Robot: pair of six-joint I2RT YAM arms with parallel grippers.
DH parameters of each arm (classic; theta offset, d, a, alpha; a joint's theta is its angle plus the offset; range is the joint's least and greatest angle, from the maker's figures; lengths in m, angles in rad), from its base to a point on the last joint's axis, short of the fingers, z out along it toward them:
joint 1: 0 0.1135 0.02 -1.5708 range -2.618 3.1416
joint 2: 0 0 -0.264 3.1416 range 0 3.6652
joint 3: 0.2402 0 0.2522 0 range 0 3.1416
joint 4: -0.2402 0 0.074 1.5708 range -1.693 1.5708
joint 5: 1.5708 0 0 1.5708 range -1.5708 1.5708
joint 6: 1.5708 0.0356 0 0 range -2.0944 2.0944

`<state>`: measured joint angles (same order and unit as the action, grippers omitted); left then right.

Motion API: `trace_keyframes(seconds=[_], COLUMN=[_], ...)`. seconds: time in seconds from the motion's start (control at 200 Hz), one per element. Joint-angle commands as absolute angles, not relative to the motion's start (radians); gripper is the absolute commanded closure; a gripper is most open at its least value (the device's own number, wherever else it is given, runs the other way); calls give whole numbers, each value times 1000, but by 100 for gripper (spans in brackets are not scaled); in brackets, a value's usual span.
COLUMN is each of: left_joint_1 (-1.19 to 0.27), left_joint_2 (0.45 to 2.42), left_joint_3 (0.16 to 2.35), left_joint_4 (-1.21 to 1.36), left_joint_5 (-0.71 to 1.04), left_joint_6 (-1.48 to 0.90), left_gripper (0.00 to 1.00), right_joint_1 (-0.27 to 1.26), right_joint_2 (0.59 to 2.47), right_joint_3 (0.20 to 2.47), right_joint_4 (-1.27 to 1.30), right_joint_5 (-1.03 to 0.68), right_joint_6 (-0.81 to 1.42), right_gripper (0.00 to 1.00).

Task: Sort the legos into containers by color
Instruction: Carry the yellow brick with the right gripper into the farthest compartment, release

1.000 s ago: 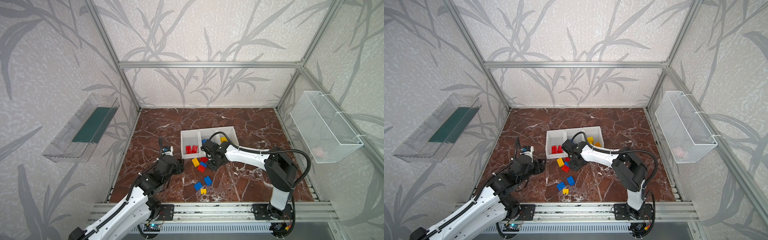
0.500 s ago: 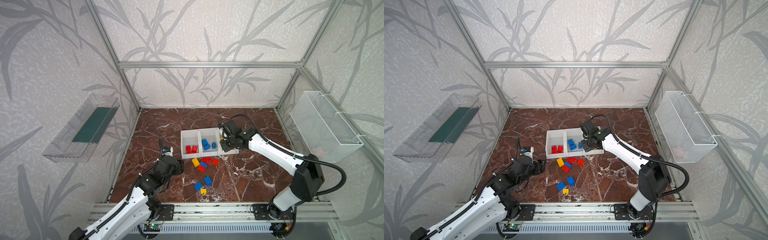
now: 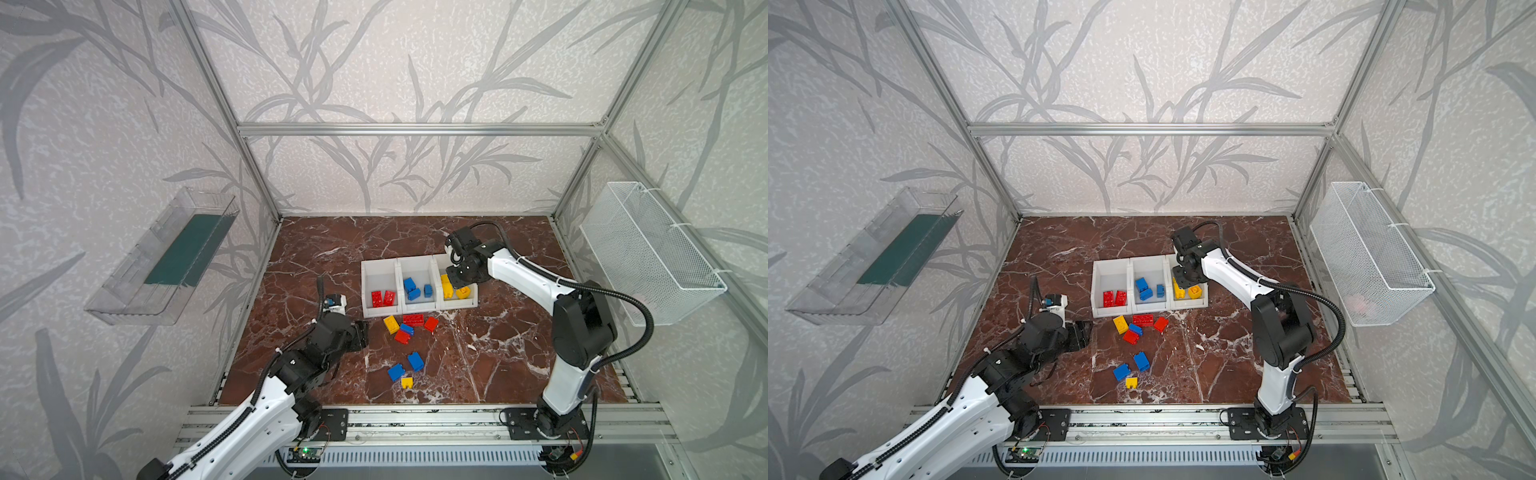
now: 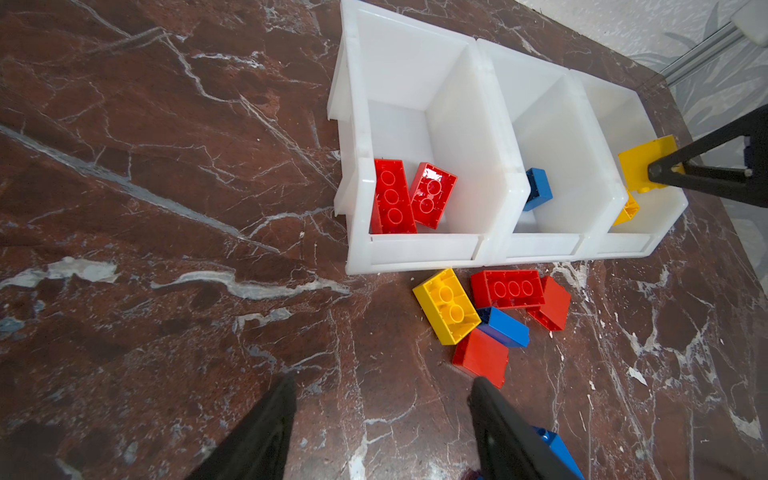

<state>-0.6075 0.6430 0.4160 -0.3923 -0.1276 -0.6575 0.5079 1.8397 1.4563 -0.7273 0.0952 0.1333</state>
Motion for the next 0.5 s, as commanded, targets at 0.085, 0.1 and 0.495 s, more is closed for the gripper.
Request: trace_keyframes(seconds=[0.085,0.1,0.495], left_joint_1=[-607,-606,-607], left_joint_2=[635,635,653], left_joint_3=[399,397,387], left_joint_4=[-418,-417,-404], left_joint_5=[-120,-118,-104], left_joint_6=[-680,-680,-677], left_gripper=[31,31,31], right_joint_1=[503,503,503], right_joint_2=[1827,1825,1742], right_joint_3=[1505,1507,1478], right_joint_4=[-742,-744,-752], right_joint_5=[71,71,-1], right_joint_6=[156,158,170], right_gripper=[48,47,41])
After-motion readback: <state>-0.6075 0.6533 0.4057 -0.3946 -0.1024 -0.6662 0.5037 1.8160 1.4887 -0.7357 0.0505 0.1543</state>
